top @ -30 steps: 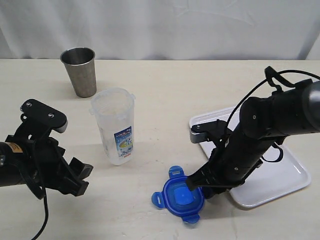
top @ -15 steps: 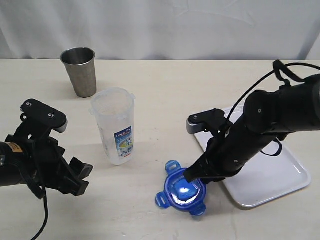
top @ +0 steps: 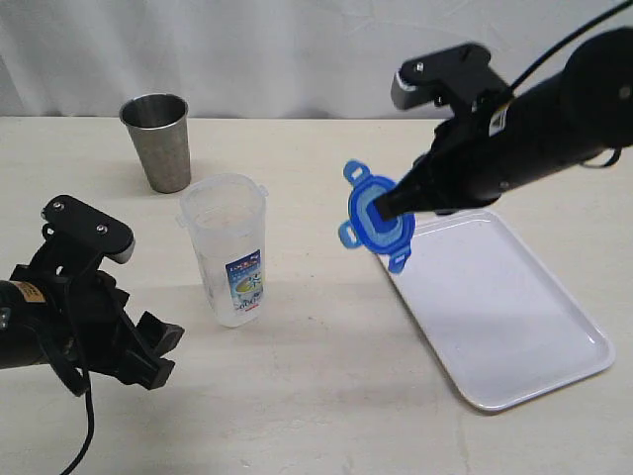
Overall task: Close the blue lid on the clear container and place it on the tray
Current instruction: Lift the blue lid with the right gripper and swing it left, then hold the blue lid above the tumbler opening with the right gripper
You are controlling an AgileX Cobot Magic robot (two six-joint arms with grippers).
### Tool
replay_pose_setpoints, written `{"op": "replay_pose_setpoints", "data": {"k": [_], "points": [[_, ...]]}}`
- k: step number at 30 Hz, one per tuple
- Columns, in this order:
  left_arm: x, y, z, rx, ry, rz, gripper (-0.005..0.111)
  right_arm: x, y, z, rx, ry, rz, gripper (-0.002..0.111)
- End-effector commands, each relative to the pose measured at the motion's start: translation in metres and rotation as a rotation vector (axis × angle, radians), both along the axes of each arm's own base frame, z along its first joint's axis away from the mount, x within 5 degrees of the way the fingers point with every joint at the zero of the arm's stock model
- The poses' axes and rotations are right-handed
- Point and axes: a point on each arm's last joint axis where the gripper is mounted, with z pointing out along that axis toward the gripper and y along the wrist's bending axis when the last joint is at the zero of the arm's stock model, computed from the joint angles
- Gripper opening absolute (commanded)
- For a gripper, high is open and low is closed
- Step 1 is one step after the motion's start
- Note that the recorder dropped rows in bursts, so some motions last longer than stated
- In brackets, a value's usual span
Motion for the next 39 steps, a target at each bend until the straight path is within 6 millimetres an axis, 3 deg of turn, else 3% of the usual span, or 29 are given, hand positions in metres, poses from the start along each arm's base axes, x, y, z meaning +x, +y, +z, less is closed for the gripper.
{"op": "replay_pose_setpoints", "data": {"k": [1, 5, 8, 20, 29, 39], "points": [[0.001, 0.001, 0.002, 0.009, -0.024, -0.003, 0.067, 0.009, 0.006, 0.041, -0.053, -0.111, -0.007, 0.004], [0.001, 0.001, 0.002, 0.017, -0.03, -0.012, 0.067, 0.014, 0.022, 0.061, -0.201, -0.213, -0.027, 0.004], [0.001, 0.002, 0.002, 0.018, -0.035, -0.012, 0.067, 0.016, 0.041, 0.064, -0.298, -0.243, -0.001, 0.004], [0.002, 0.002, 0.003, 0.03, -0.053, -0.022, 0.067, 0.027, 0.113, 0.066, -0.351, -0.164, 0.023, 0.004], [0.002, 0.002, 0.002, 0.028, -0.046, -0.023, 0.067, 0.013, 0.141, 0.072, -0.351, -0.179, 0.08, 0.004], [0.002, 0.002, 0.002, 0.028, -0.046, -0.023, 0.067, 0.003, 0.148, 0.07, -0.33, -0.13, 0.097, 0.004]]}}
